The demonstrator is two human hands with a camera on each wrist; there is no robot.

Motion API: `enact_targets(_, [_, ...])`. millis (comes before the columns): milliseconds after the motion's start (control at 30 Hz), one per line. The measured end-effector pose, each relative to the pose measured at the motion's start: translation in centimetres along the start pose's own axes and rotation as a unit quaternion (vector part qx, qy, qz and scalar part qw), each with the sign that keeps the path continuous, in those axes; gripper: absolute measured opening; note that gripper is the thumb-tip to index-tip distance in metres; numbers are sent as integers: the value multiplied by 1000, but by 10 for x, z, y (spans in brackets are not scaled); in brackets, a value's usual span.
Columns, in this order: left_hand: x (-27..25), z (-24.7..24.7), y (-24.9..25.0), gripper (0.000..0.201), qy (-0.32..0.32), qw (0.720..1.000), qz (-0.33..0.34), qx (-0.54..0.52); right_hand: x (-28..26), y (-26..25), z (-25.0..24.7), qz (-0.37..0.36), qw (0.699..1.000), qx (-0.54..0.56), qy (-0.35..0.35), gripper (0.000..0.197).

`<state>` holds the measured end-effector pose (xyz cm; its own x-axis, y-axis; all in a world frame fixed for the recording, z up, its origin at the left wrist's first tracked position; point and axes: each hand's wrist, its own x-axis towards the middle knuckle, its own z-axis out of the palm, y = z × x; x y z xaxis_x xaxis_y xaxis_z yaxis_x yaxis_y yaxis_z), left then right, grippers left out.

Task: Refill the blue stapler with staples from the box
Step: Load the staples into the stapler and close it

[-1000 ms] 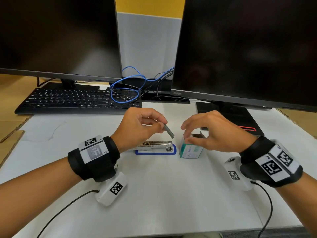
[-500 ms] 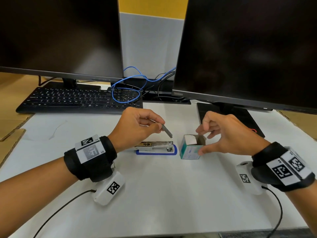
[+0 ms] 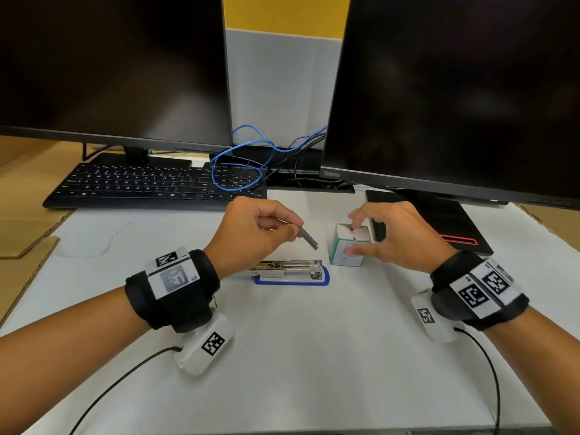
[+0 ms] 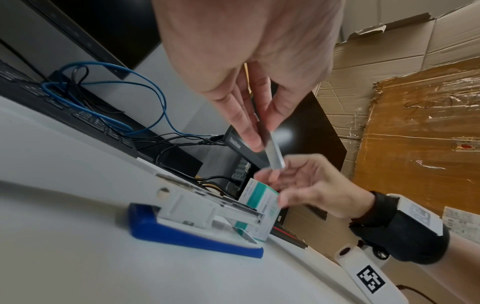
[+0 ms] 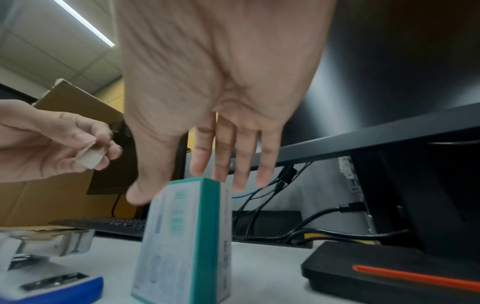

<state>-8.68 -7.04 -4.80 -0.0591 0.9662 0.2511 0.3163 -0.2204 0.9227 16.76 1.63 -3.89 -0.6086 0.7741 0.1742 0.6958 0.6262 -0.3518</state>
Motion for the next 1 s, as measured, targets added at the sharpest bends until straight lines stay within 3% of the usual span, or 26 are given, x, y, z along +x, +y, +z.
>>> enact_targets(133, [-3,1,-5,13,-12,1000,-14,-10,-6,-32,2,-85,992,45,77,52])
enact_targets(333, [-7,1,-6,12,-12,999,-29,-36,-7,-63,26,-155,984,71,55,29])
enact_targets(600, [-9,-1,-7,4,-15,990,-125,-69,-1,-71,32,-139,988,22,60,23])
enact_targets(733, [-11,-1,-5,11,-28,989,-134,-48,2,-75,32,-143,989,-24,42,18])
enact_targets(867, [-12,-4,-3,19,-69,989,-53,119,6,-73,26,-130,991,-1,8,17])
enact_targets(1000, [-11,-6,-1,14,-76,933,44,349,11,-73,23,-120,992,16,-45,15])
